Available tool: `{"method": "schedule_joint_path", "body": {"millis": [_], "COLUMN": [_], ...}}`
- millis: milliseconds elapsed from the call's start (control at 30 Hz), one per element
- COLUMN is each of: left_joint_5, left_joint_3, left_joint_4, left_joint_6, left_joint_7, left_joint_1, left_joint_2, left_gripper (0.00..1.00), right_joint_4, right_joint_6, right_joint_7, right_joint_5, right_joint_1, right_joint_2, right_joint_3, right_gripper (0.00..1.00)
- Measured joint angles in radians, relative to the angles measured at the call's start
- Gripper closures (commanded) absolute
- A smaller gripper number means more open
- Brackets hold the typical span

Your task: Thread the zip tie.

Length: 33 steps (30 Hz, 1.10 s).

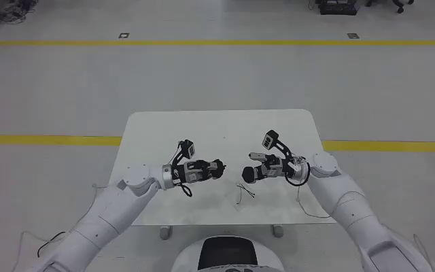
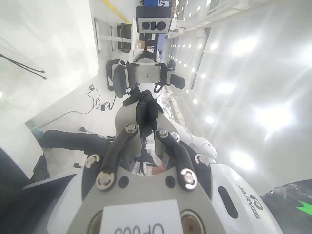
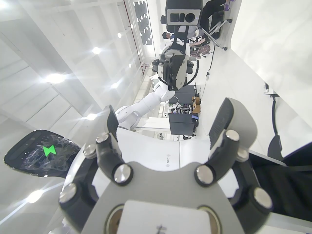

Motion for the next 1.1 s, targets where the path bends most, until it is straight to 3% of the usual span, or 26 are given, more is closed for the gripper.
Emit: {"method": "schedule_joint_path", "body": {"millis": [200,333,667,1100], "left_joint_5": [0.000,-0.006,-0.004,-0.024], "left_joint_3": [-0.061,-0.088,-0.133,-0.172], "left_joint_4": [-0.016,-0.014,0.043,0.125], "left_joint_6": [-0.053,-0.065,-0.104,-0.187], "left_joint_7": [-0.023,-0.029,-0.065,-0.235], "left_joint_1": [0.040,0.053,0.042,0.034], "left_joint_2": [0.018,0.024,0.030,0.037], "left_gripper": [1.00,1.00,1.00,1.00], "right_joint_4": [0.000,0.000,0.000,0.000], "right_joint_6": [0.000,0.000,0.000,0.000], "right_joint_7": [0.000,0.000,0.000,0.000], "right_joint_5": [0.000,0.000,0.000,0.000], "right_joint_1": [0.000,0.000,0.000,0.000], "right_joint_2": [0.000,0.000,0.000,0.000], "right_joint_3": [0.000,0.000,0.000,0.000], "right_gripper": [0.00,0.00,0.00,0.00]}}
